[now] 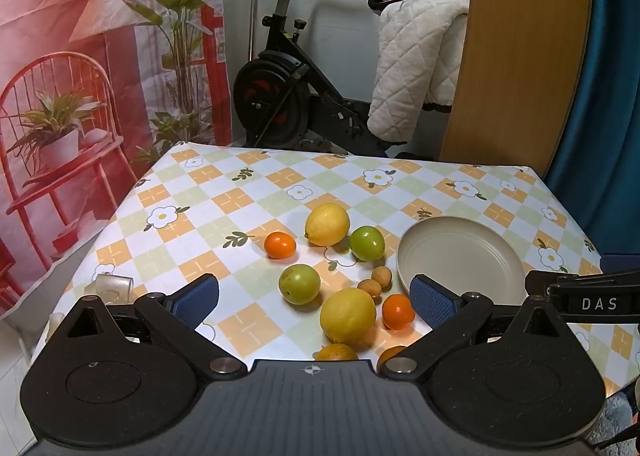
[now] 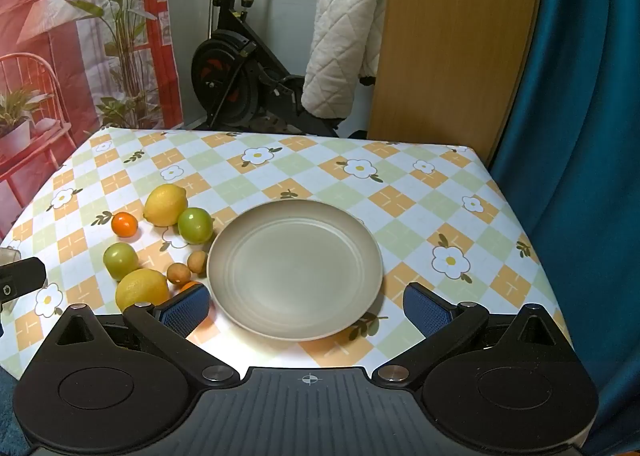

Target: Organize fruits

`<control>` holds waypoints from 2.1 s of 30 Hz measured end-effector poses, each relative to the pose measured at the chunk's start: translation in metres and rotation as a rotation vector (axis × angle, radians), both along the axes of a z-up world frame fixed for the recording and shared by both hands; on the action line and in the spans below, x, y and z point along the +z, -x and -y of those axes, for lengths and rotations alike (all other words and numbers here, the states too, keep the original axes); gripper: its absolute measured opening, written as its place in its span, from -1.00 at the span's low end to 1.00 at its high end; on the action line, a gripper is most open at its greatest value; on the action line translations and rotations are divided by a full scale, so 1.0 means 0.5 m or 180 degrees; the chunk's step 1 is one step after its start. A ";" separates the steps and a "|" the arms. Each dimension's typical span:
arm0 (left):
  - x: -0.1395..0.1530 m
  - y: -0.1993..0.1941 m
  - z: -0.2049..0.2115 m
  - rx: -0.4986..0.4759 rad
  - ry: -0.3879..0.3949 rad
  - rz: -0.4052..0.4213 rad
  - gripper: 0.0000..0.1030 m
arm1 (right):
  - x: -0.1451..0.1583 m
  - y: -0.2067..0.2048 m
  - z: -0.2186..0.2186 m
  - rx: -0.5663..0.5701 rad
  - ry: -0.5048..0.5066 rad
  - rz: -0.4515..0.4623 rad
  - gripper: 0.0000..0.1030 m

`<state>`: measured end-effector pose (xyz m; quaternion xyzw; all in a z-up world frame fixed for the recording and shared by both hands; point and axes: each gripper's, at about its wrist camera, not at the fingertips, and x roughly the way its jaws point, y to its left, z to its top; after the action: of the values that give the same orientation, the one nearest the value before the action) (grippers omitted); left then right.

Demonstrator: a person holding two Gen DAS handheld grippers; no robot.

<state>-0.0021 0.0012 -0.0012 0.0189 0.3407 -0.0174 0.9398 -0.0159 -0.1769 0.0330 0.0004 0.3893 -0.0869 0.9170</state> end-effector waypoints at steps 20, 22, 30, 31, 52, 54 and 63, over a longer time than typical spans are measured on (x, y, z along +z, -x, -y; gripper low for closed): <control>0.009 -0.005 -0.006 0.0074 0.0002 0.0096 0.99 | 0.000 -0.002 -0.003 0.0034 -0.0007 0.0049 0.99; 0.012 -0.007 -0.009 0.0125 -0.0065 0.0162 0.99 | 0.003 -0.002 -0.003 0.0069 -0.0046 0.0085 0.99; 0.028 -0.025 -0.032 0.0321 -0.0204 0.0467 0.99 | 0.021 0.003 0.000 0.0440 -0.0234 0.0664 0.99; 0.029 -0.028 -0.038 0.0325 -0.0174 0.0501 0.99 | 0.023 0.004 0.001 0.0496 -0.0248 0.0799 0.99; 0.019 -0.056 -0.058 0.0475 -0.0246 0.0705 0.99 | 0.011 -0.060 -0.048 0.0887 -0.0509 0.1513 1.00; 0.017 -0.062 -0.056 0.0434 -0.0323 0.0694 0.99 | 0.007 -0.062 -0.053 0.0891 -0.0535 0.1519 1.00; -0.006 -0.086 -0.074 0.0337 -0.0260 0.0620 0.85 | -0.009 -0.080 -0.057 0.0993 -0.0639 0.1481 0.99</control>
<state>0.0409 0.0383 -0.0041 0.0408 0.2487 0.0481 0.9665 0.0240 -0.1484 0.0284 0.0512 0.1708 0.0964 0.9792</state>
